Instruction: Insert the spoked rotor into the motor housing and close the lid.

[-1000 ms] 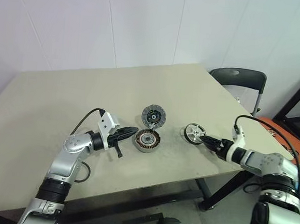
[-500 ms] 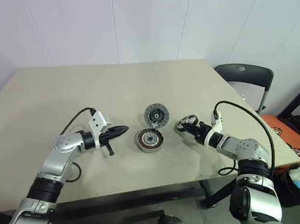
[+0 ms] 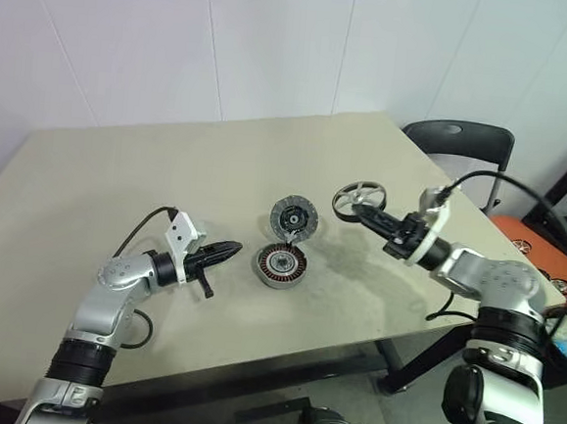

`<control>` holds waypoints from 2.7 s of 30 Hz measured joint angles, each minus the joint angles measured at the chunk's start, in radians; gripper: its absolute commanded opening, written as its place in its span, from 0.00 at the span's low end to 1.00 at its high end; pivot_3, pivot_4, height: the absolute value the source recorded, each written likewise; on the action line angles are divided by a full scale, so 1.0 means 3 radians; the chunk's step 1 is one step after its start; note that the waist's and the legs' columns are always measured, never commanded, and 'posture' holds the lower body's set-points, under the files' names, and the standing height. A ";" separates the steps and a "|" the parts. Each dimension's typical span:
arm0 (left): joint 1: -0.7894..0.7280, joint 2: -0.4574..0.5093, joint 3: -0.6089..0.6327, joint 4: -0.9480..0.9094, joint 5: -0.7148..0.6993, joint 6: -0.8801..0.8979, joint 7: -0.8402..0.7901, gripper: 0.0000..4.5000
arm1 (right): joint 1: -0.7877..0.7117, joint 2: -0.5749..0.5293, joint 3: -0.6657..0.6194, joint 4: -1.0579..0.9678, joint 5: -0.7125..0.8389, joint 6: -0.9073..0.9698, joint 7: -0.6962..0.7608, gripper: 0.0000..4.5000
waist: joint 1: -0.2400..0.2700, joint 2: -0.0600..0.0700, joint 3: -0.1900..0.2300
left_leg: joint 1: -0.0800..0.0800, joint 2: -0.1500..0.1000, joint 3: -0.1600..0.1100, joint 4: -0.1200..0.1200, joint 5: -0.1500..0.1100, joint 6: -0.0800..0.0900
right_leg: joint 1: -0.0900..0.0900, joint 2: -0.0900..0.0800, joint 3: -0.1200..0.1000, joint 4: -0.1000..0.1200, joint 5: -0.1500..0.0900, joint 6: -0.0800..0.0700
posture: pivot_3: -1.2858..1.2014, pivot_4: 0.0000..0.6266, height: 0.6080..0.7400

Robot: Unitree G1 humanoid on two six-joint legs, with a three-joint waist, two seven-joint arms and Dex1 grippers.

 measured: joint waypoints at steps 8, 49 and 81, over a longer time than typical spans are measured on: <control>0.0053 0.0029 0.0025 -0.0008 -0.0043 0.0024 -0.0043 0.00 | 0.0149 0.0244 -0.0043 -0.0626 0.0758 0.0565 -0.0143 0.07 | -0.0018 0.0000 0.0000 | 0.0011 0.0006 0.0007 0.0000 0.0000 -0.0001 | 0.0007 0.0004 0.0001 0.0001 0.0001 0.0000 | 0.52 0.00 1.00; 0.0231 0.0066 0.0025 -0.0312 -0.0219 0.0227 -0.0174 0.00 | -0.0152 0.0858 0.1138 0.1060 -0.0523 -0.0704 0.0429 0.07 | -0.0028 0.0001 0.0000 | 0.0006 0.0004 0.0011 0.0001 0.0003 -0.0006 | -0.0003 0.0003 0.0000 0.0003 0.0004 -0.0003 | 0.52 0.00 1.00; 0.0266 0.0090 0.0021 -0.0315 -0.0213 0.0274 -0.0103 0.00 | -0.0082 0.0891 0.1080 0.1258 -0.0672 -0.0694 0.0591 0.07 | -0.0029 0.0001 -0.0001 | 0.0006 0.0004 0.0011 0.0001 0.0003 -0.0006 | -0.0003 0.0003 -0.0001 0.0004 0.0004 -0.0003 | 0.52 0.00 1.00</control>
